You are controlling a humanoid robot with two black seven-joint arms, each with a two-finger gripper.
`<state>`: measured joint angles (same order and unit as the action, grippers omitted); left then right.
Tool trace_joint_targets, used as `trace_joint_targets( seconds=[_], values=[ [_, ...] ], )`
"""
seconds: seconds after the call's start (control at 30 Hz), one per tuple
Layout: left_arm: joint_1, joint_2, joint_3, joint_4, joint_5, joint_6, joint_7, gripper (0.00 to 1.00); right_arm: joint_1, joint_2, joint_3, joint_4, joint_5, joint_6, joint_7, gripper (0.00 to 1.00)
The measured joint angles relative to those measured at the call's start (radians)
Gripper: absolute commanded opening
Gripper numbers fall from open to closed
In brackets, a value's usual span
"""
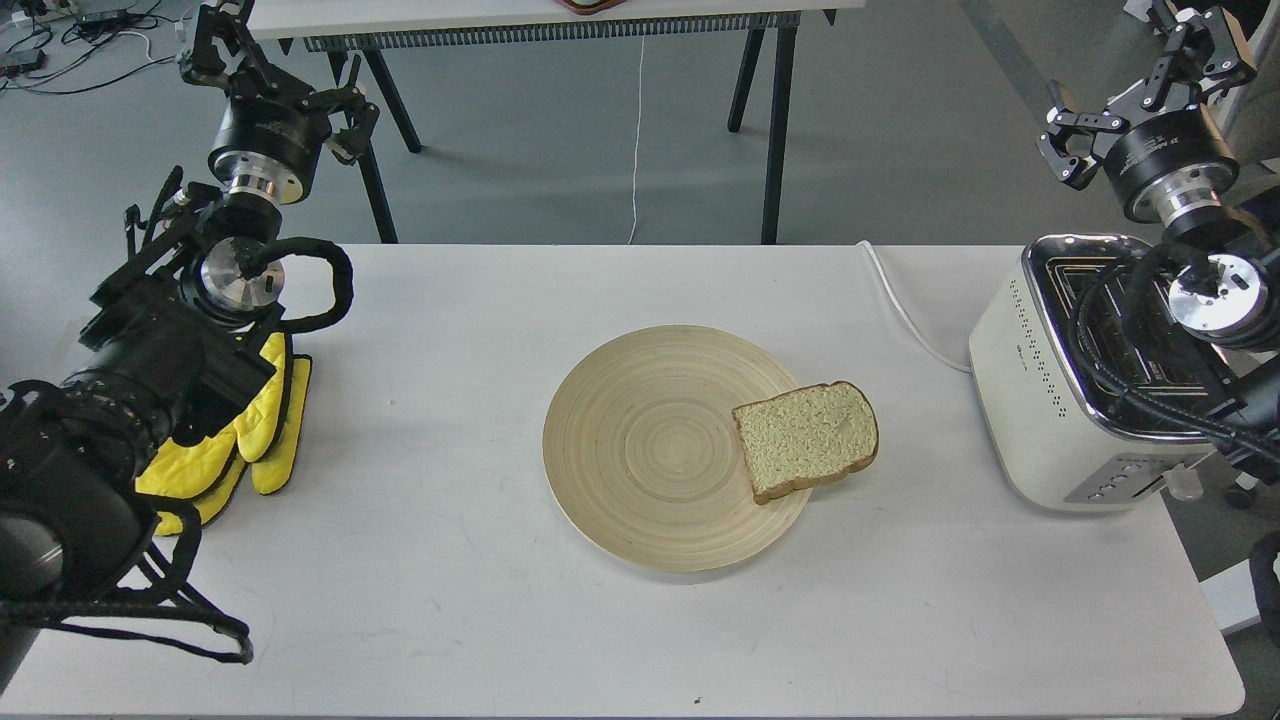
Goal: Put bread in toaster with right arm
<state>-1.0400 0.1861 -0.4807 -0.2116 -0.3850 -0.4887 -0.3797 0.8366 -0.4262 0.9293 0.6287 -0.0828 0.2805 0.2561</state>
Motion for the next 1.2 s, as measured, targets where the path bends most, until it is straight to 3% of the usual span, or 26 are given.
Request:
trace_joint_targets(
  seconds=[0.3,0.47,0.8,1.2],
  values=[
    [-0.002,0.003,0.003,0.003,0.000,0.000,0.001,1.00,-0.019,-0.025,-0.007,0.018,0.000,0.011,0.000,0.99],
    [-0.002,0.003,-0.002,0.003,-0.001,0.000,0.000,1.00,-0.048,-0.090,-0.034,0.143,-0.011,-0.009,0.000,0.99],
    [0.000,0.001,-0.006,0.003,-0.002,0.000,-0.002,1.00,-0.121,-0.275,-0.171,0.499,-0.092,-0.208,0.011,0.99],
    [0.002,-0.002,-0.006,0.003,-0.002,0.000,-0.002,1.00,-0.336,-0.305,-0.171,0.771,-0.347,-0.432,0.015,0.98]
  ],
)
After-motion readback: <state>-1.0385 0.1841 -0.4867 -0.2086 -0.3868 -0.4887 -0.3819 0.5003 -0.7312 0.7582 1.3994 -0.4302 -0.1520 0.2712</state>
